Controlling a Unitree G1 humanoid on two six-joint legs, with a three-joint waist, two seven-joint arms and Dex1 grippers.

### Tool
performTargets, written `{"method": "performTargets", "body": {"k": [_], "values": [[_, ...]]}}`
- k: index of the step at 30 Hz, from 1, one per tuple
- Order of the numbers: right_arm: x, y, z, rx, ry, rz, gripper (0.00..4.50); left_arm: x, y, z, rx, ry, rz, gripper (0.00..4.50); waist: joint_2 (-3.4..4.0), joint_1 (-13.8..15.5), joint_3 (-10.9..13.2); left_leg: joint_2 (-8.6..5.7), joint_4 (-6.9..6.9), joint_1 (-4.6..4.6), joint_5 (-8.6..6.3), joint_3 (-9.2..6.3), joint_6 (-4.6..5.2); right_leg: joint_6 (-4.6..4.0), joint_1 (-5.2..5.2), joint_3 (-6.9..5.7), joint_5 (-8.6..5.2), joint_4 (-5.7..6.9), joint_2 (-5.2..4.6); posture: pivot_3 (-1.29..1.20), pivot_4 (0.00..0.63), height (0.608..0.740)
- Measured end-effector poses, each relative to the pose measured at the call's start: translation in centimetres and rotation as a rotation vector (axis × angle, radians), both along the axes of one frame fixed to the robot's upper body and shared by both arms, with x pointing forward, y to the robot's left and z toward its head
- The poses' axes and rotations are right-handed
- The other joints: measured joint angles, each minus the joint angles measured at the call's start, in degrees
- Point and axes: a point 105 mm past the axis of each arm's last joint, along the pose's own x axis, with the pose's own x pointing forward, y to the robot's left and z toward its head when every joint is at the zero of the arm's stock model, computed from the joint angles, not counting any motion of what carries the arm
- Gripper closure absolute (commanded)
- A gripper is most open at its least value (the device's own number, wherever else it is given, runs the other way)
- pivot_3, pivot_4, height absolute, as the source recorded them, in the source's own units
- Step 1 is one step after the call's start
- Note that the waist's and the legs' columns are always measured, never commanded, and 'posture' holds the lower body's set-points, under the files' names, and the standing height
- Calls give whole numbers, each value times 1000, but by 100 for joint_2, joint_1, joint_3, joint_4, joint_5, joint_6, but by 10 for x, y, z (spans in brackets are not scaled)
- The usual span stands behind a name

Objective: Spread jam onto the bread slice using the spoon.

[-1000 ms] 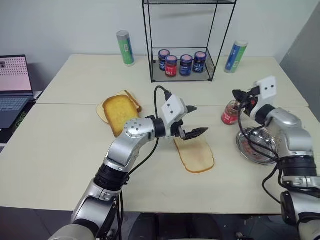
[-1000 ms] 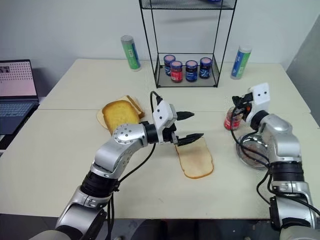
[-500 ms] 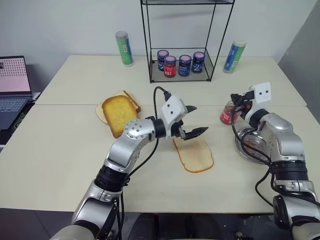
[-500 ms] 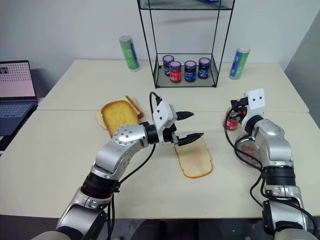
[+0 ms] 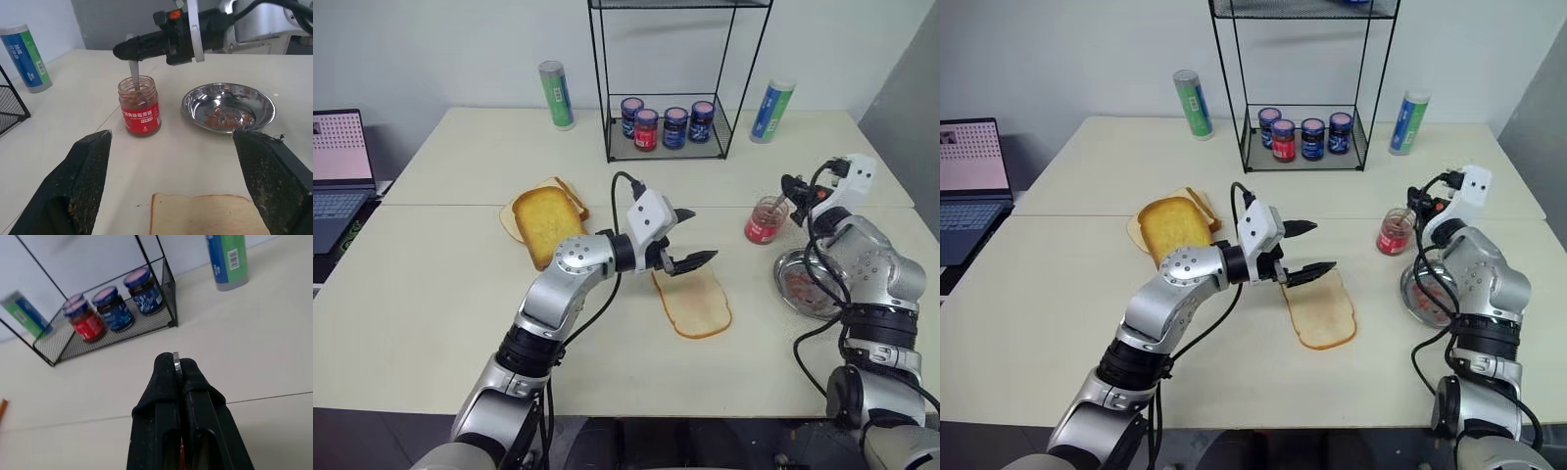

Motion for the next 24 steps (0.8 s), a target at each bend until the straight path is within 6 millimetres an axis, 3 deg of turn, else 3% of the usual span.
{"method": "performTargets", "body": {"k": [8, 24], "values": [[-4, -5, 7, 123, -5, -23, 4493, 0, 0, 0, 1, -3, 0, 387, 1, -1, 0, 0, 0, 0, -3, 1, 5, 0, 0, 1, 0, 1, 0, 0, 150, 740], [-8, -15, 17, 72, -41, -56, 4493, 3, 2, -4, 8, 12, 7, 387, 1, 0, 0, 0, -1, -1, -4, 1, 6, 0, 0, 1, 0, -1, 0, 0, 150, 740]]}}
